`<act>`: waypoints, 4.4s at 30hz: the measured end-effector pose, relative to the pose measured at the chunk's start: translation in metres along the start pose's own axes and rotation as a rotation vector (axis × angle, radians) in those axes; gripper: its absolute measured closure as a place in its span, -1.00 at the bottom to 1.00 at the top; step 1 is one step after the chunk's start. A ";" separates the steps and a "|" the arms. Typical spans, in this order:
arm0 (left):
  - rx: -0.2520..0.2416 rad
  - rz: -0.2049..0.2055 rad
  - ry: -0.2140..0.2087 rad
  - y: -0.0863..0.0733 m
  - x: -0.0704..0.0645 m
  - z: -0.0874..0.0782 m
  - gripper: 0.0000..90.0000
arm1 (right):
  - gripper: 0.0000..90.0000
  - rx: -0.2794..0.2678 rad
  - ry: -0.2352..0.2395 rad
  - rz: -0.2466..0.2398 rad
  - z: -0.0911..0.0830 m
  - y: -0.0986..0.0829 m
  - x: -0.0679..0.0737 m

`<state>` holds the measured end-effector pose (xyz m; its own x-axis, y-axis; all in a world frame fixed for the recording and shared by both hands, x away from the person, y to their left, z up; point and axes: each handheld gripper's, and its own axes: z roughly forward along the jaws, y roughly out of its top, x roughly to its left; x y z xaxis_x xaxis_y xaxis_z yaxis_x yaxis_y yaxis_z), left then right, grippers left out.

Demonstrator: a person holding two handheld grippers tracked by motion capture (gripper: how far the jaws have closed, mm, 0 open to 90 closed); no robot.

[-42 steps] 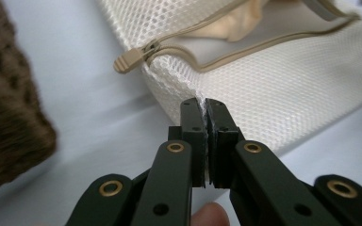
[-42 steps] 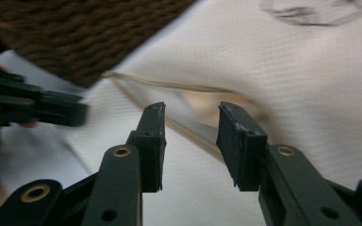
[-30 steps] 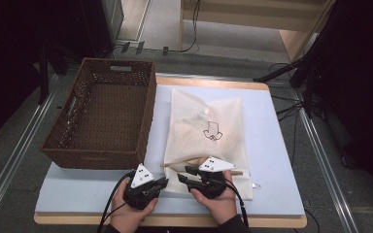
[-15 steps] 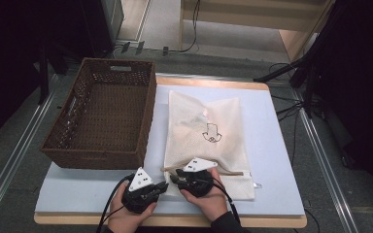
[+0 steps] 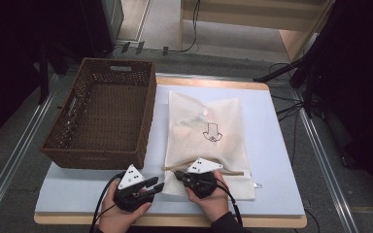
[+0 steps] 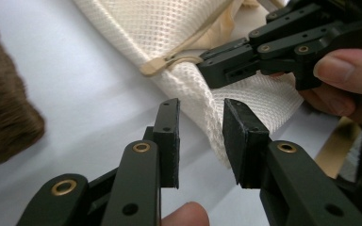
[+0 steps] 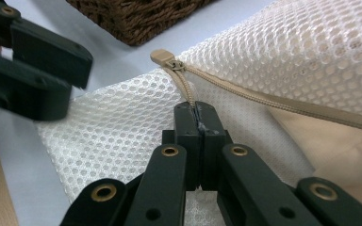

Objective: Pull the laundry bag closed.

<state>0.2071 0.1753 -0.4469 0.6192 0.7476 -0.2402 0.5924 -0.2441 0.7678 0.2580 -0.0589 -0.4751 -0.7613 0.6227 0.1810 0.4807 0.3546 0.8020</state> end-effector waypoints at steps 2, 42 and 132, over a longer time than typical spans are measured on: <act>-0.005 -0.046 -0.008 -0.001 0.007 -0.004 0.60 | 1.00 -0.002 -0.001 -0.001 -0.002 0.000 0.001; 0.046 -0.085 -0.056 0.029 0.006 0.027 0.24 | 1.00 -0.055 0.032 0.031 -0.009 -0.005 -0.004; 0.054 -0.040 -0.055 0.018 0.013 0.050 0.80 | 0.95 -0.088 0.146 0.285 -0.007 0.001 -0.021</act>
<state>0.2511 0.1502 -0.4660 0.6212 0.7228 -0.3029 0.6430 -0.2491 0.7242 0.2713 -0.0770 -0.4741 -0.6588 0.5792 0.4801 0.6492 0.1151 0.7519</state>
